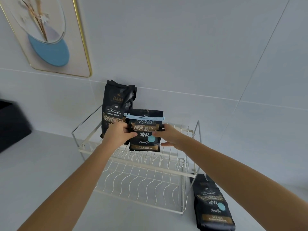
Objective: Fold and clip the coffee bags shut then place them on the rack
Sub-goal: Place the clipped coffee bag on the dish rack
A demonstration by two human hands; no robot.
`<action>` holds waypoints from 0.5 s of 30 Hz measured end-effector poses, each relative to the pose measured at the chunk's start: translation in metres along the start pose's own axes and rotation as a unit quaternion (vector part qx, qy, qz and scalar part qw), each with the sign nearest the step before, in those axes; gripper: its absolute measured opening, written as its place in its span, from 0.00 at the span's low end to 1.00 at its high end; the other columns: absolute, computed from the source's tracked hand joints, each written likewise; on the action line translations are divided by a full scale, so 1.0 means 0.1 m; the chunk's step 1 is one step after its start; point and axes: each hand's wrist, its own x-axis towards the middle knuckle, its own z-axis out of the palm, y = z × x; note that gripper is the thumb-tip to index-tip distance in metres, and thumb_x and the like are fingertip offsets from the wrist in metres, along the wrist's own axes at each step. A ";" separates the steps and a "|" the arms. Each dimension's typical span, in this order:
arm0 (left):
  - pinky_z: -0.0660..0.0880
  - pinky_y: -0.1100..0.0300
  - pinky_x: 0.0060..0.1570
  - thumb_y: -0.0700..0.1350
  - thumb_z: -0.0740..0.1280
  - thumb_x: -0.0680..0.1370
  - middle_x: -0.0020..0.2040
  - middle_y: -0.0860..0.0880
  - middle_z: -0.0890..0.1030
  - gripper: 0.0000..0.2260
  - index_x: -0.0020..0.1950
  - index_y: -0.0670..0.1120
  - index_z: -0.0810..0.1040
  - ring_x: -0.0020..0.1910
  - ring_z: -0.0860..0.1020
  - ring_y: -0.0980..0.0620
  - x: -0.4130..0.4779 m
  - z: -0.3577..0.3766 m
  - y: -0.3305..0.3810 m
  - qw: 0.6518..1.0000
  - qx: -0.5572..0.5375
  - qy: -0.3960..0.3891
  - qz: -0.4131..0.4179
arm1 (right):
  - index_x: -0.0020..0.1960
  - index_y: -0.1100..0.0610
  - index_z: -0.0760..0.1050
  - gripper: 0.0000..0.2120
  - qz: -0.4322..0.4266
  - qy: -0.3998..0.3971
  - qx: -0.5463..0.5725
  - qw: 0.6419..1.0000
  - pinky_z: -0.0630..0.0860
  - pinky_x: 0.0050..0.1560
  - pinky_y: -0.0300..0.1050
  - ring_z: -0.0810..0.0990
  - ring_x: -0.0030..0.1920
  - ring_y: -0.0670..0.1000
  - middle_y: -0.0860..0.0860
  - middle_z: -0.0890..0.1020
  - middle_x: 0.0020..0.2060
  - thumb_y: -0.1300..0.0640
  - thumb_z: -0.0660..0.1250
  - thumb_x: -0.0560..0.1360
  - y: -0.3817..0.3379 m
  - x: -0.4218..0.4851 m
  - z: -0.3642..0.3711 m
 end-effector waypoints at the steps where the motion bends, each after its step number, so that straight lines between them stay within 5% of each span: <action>1: 0.78 0.51 0.49 0.48 0.73 0.70 0.49 0.45 0.85 0.13 0.52 0.43 0.80 0.43 0.81 0.50 -0.04 -0.01 0.00 1.000 -0.004 -0.003 -0.007 | 0.61 0.55 0.66 0.16 -0.003 0.006 0.005 1.000 0.77 0.51 0.48 0.75 0.55 0.52 0.55 0.76 0.62 0.58 0.67 0.75 -0.01 -0.03 -0.02; 6: 0.74 0.50 0.55 0.53 0.70 0.72 0.60 0.46 0.80 0.21 0.63 0.46 0.74 0.58 0.78 0.46 -0.26 -0.11 0.16 0.998 0.017 0.052 0.004 | 0.73 0.58 0.56 0.30 -0.073 0.063 -0.041 0.994 0.71 0.65 0.54 0.70 0.64 0.55 0.56 0.67 0.70 0.53 0.65 0.76 -0.05 -0.26 -0.22; 15: 0.66 0.49 0.67 0.56 0.69 0.72 0.70 0.46 0.71 0.31 0.71 0.47 0.65 0.69 0.68 0.47 -0.81 0.38 1.27 0.972 0.089 0.115 0.184 | 0.74 0.55 0.56 0.27 -0.274 0.127 -0.245 0.921 0.59 0.73 0.52 0.59 0.74 0.55 0.52 0.61 0.75 0.51 0.61 0.79 0.30 -1.02 -0.89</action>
